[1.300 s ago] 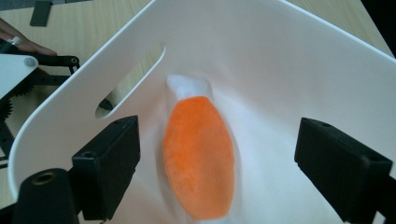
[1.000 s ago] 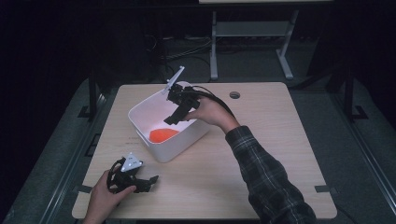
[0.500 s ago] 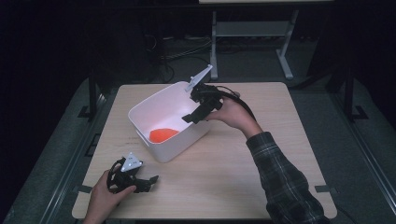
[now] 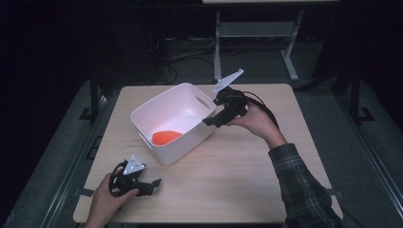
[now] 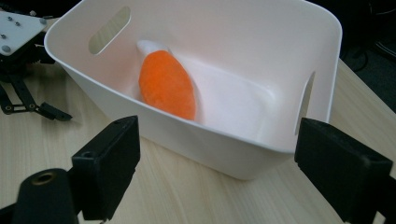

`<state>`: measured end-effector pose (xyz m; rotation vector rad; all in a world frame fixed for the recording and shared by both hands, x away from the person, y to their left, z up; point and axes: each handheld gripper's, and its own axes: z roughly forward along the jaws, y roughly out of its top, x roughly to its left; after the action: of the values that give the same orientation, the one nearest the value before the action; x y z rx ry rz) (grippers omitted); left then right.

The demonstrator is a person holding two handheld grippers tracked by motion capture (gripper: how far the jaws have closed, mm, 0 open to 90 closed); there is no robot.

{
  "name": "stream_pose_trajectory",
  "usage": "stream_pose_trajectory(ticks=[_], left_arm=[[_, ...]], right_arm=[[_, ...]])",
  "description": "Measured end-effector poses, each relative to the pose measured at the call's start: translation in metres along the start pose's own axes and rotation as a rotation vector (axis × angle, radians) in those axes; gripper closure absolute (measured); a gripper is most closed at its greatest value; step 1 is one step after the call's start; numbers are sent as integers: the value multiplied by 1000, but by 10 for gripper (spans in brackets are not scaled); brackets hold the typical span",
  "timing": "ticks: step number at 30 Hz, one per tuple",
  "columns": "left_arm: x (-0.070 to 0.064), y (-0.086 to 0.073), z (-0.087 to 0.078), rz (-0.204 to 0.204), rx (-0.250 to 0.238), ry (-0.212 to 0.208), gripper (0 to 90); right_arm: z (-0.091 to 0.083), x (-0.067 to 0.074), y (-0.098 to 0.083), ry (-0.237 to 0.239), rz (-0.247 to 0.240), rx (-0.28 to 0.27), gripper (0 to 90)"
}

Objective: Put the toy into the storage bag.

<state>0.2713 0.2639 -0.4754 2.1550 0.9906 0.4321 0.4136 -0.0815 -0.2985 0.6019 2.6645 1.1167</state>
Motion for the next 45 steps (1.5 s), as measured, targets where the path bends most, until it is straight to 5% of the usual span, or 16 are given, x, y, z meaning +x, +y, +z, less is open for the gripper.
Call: stream_pose_trajectory(ticks=[24,45], left_arm=[[0,0,0,2,3,0,128],[0,0,0,0,2,-1,127]], right_arm=[[-15,-2,-82,-65,154,-77,130],[-11,9,-154,-120,268,-65,118]])
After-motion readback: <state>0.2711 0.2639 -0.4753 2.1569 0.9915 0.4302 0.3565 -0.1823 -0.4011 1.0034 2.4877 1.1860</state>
